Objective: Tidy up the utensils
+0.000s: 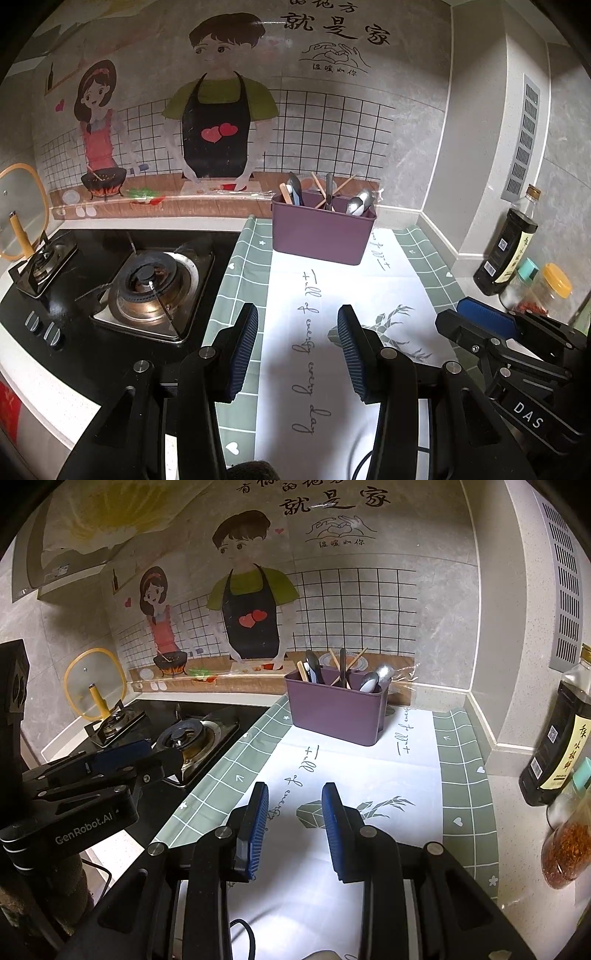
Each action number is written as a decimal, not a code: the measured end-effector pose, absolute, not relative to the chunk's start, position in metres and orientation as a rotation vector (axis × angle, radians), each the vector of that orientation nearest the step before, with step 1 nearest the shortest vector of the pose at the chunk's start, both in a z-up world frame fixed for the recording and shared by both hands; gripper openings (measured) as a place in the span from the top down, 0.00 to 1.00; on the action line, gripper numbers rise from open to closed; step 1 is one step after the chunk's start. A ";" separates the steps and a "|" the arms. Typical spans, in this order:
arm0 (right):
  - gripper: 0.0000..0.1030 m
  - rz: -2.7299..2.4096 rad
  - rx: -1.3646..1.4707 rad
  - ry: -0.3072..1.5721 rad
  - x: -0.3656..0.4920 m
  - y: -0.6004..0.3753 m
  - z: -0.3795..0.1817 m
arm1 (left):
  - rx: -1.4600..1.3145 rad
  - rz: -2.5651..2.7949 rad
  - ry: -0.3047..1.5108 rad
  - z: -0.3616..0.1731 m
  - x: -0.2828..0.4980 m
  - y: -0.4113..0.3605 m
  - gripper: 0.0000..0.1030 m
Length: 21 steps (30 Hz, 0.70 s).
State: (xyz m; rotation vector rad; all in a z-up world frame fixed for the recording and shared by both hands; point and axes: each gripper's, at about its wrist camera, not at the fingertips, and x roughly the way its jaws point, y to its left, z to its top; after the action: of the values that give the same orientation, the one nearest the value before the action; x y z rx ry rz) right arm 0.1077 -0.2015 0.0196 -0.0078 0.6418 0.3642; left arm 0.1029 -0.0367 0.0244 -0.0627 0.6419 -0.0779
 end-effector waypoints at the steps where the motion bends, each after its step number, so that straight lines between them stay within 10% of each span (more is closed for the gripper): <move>1: 0.73 0.364 -0.007 0.643 0.108 -0.202 0.019 | -0.062 -0.078 0.642 0.024 0.103 -0.037 0.55; 21: 0.72 0.353 0.000 0.637 0.104 -0.201 0.019 | -0.061 -0.089 0.667 0.019 0.101 -0.039 0.55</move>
State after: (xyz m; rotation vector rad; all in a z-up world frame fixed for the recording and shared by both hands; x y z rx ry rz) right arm 0.1042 -0.2015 0.0193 0.0001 0.6366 0.3529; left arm 0.1006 -0.0388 0.0189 -0.0606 0.6666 -0.0889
